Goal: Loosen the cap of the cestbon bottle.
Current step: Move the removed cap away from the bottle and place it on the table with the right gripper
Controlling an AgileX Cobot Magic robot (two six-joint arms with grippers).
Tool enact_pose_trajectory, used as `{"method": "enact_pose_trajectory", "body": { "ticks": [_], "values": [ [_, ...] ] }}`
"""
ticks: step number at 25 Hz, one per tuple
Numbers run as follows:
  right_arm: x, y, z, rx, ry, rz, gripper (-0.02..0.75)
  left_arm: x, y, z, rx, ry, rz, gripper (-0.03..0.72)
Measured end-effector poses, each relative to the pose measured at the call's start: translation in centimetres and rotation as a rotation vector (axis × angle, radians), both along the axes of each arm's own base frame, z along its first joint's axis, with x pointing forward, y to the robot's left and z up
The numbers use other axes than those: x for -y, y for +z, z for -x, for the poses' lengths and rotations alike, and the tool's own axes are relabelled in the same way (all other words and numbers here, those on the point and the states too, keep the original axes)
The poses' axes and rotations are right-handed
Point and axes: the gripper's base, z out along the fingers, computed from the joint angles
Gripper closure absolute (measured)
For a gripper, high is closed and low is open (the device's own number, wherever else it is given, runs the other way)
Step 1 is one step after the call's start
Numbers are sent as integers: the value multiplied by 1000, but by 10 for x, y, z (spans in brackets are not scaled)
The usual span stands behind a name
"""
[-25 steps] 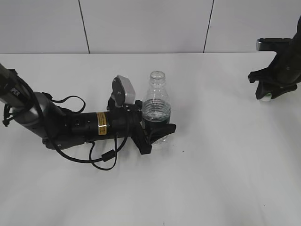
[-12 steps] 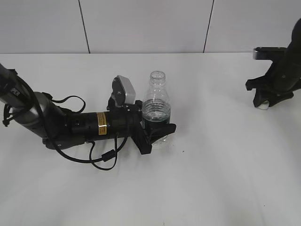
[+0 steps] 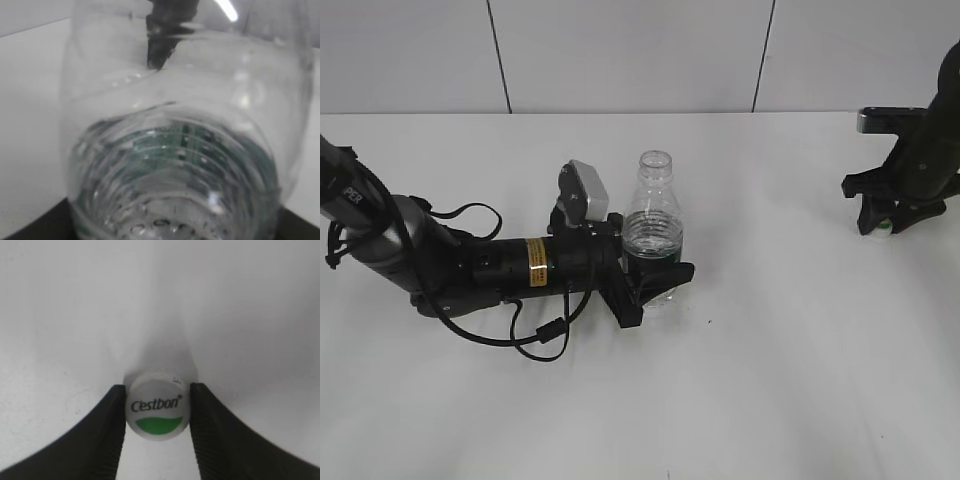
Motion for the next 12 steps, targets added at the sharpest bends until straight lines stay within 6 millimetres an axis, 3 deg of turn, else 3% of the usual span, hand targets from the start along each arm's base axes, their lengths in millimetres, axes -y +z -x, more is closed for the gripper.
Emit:
{"method": "enact_pose_trajectory", "body": {
  "ticks": [5, 9, 12],
  "values": [
    [0, 0, 2, -22, 0, -3, 241, 0, 0, 0, 0, 1, -2, 282],
    [0, 14, 3, -2, -7, -6, 210, 0, 0, 0, 0, 1, -2, 282],
    [-1, 38, 4, 50, -10, -8, 207, 0, 0, 0, -1, 3, -1, 282]
  ]
}}
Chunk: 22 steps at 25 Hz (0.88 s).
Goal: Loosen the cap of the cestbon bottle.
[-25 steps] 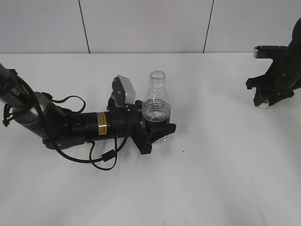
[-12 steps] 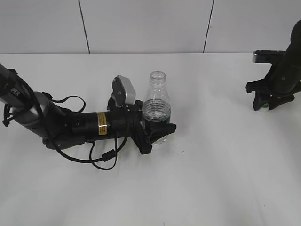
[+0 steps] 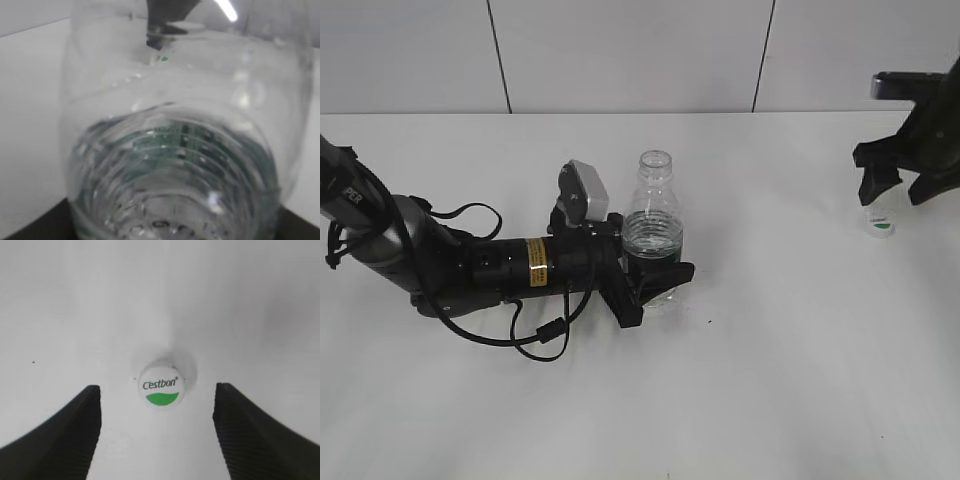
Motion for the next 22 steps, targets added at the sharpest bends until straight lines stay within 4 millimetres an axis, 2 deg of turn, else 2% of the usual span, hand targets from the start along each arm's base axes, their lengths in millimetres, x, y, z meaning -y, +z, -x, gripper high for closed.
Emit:
{"method": "enact_pose_trajectory", "body": {
  "ticks": [3, 9, 16, 22],
  "values": [
    [0, 23, 2, 53, -2, -2, 204, 0, 0, 0, -1, 3, 0, 282],
    [-1, 50, 5, 114, -8, -14, 202, 0, 0, -1, -3, 17, 6, 277],
    [-3, 62, 7, 140, -22, -38, 202, -3, -6, -3, -31, 57, -27, 125],
    [-3, 65, 8, 147, -23, -40, 202, -2, -3, -1, -27, 50, 0, 108]
  ]
}}
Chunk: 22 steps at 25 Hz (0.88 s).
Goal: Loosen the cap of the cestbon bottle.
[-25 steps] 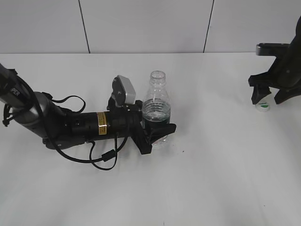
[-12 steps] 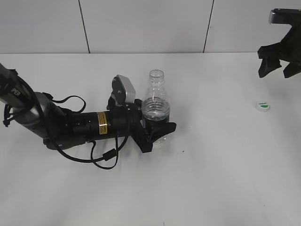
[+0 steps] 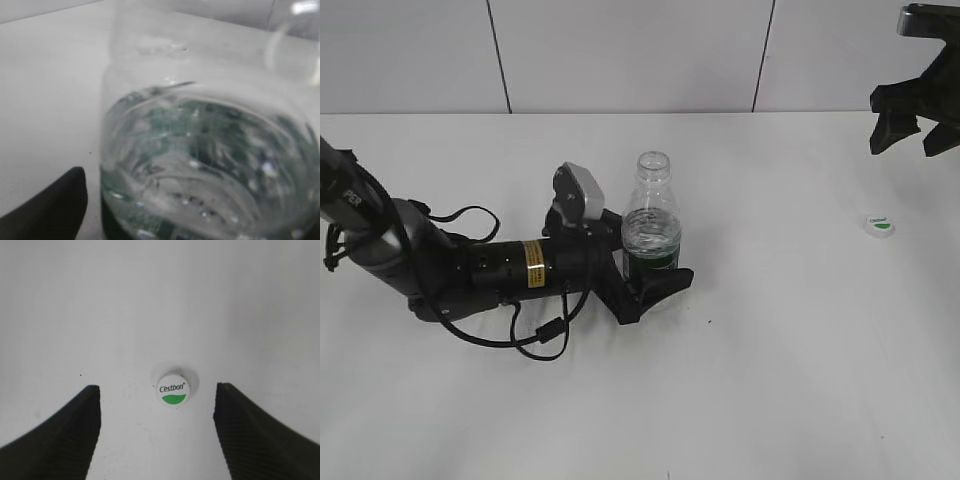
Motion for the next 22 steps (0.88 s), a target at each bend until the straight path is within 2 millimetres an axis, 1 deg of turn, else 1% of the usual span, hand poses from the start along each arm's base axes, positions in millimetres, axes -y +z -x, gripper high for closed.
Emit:
{"method": "enact_pose_trajectory", "body": {
  "ticks": [4, 10, 16, 18, 22],
  "values": [
    [0, 1, 0, 2, -1, -3, 202, -2, 12, 8, 6, -9, 30, 105],
    [0, 0, 0, -2, -1, -3, 202, -4, 45, 15, 64, -28, 109, 105],
    [-1, 5, 5, -33, 4, -7, 202, -4, 79, 14, 142, -27, 150, 105],
    [-1, 11, 9, -38, 6, -9, 202, -4, 91, 14, 171, -24, 165, 105],
    [-1, 32, 15, 1, 9, -9, 202, -6, 120, 14, 212, 1, 215, 105]
  ]
}}
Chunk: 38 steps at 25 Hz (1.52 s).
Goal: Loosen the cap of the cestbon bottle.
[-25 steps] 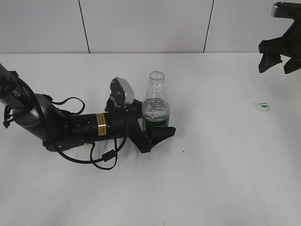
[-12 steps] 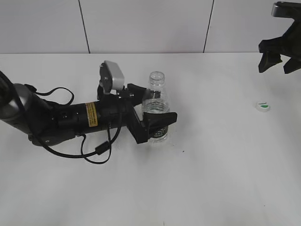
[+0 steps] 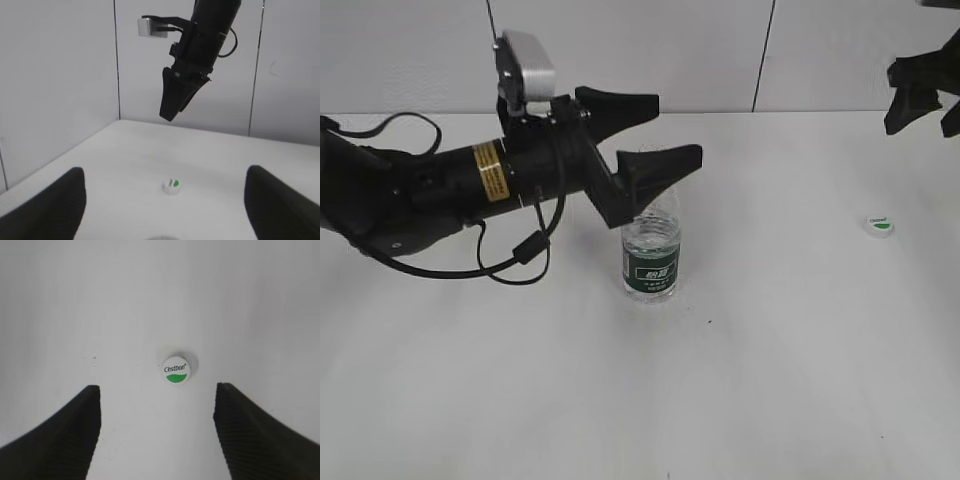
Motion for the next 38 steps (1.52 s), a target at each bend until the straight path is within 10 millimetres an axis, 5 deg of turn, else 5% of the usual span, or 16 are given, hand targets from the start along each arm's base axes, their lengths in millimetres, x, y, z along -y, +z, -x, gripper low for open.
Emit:
{"method": "enact_pose_trajectory", "body": {
  "ticks": [8, 18, 25, 33, 38],
  "values": [
    [-1, 49, 9, 89, 8, -1, 202, -20, 65, -1, 41, 149, -52, 105],
    [-1, 65, 19, 90, 15, -3, 202, -82, 126, -23, -91, 788, -542, 105],
    [-1, 64, 22, 55, 21, -4, 202, -120, 127, -17, -471, 1133, -787, 105],
    [-2, 58, 37, -117, 48, -4, 202, -137, 106, 9, -983, 1076, -862, 121],
    [-1, 58, 39, -137, 51, 8, 202, -184, 116, 3, -1137, 1167, -853, 123]
  ]
}}
